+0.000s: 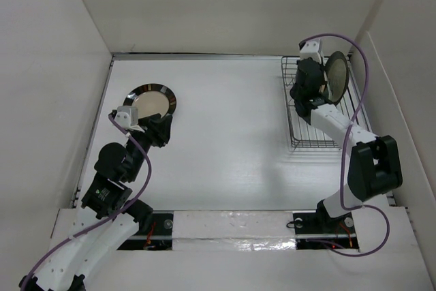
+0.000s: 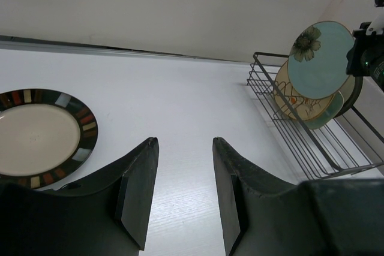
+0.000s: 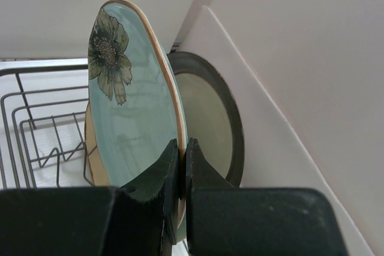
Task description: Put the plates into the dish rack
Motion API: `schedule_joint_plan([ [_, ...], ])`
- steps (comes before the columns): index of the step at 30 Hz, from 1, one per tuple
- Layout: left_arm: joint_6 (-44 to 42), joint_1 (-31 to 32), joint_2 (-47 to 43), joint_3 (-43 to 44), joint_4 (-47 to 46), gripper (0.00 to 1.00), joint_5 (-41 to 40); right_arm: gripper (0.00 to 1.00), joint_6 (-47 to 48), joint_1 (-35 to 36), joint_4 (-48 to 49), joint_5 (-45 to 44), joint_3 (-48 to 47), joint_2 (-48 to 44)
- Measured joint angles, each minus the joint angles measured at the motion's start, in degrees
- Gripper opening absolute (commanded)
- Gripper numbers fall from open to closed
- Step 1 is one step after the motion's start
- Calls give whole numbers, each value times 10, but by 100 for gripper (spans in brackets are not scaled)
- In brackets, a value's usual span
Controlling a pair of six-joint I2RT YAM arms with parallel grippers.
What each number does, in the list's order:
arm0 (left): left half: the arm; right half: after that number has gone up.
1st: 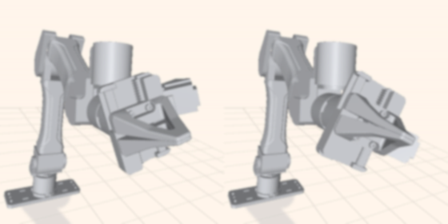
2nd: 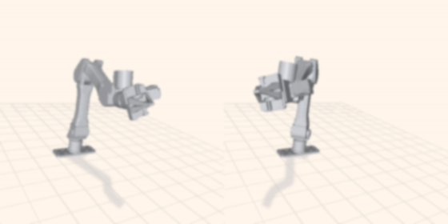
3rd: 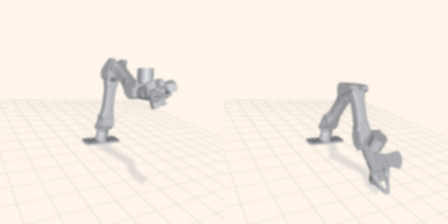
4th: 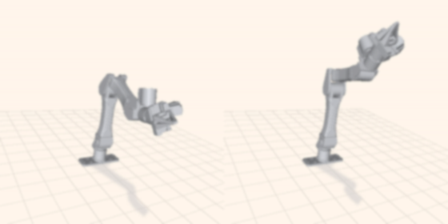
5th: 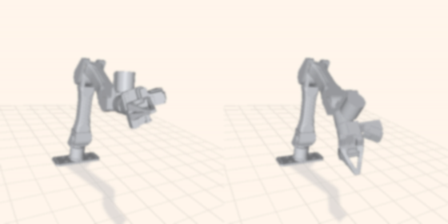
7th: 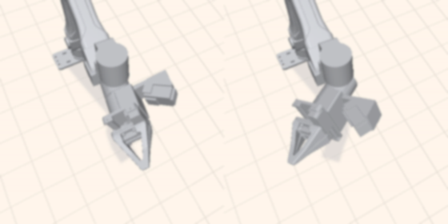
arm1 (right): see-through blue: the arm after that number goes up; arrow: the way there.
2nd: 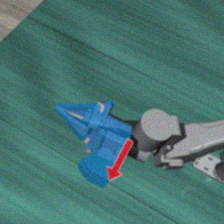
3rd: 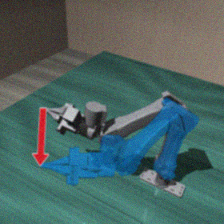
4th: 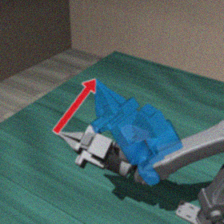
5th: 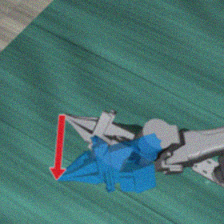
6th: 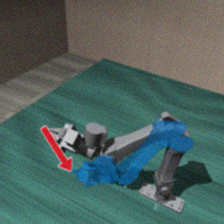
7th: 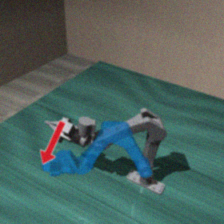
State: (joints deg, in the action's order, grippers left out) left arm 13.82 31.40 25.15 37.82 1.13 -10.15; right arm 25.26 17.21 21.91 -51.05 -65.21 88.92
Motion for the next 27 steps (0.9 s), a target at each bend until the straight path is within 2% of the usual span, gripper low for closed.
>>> schedule_joint_plan([
  [11,0,0,0,0,0,38,3,0,-75,1,-37,25,64,1],
  [19,1,0,5,0,0,38,0,0,-161,-1,-31,39,92,3],
  [21,1,0,9,0,0,38,0,6,-183,-2,-32,32,91,10],
  [24,1,0,18,0,0,38,-5,35,-227,-6,-36,22,87,16],
  [25,1,0,21,0,0,38,-7,47,-242,-6,-40,28,86,15],
  [27,1,0,26,0,0,38,-10,52,-265,-2,-53,35,82,12],
])
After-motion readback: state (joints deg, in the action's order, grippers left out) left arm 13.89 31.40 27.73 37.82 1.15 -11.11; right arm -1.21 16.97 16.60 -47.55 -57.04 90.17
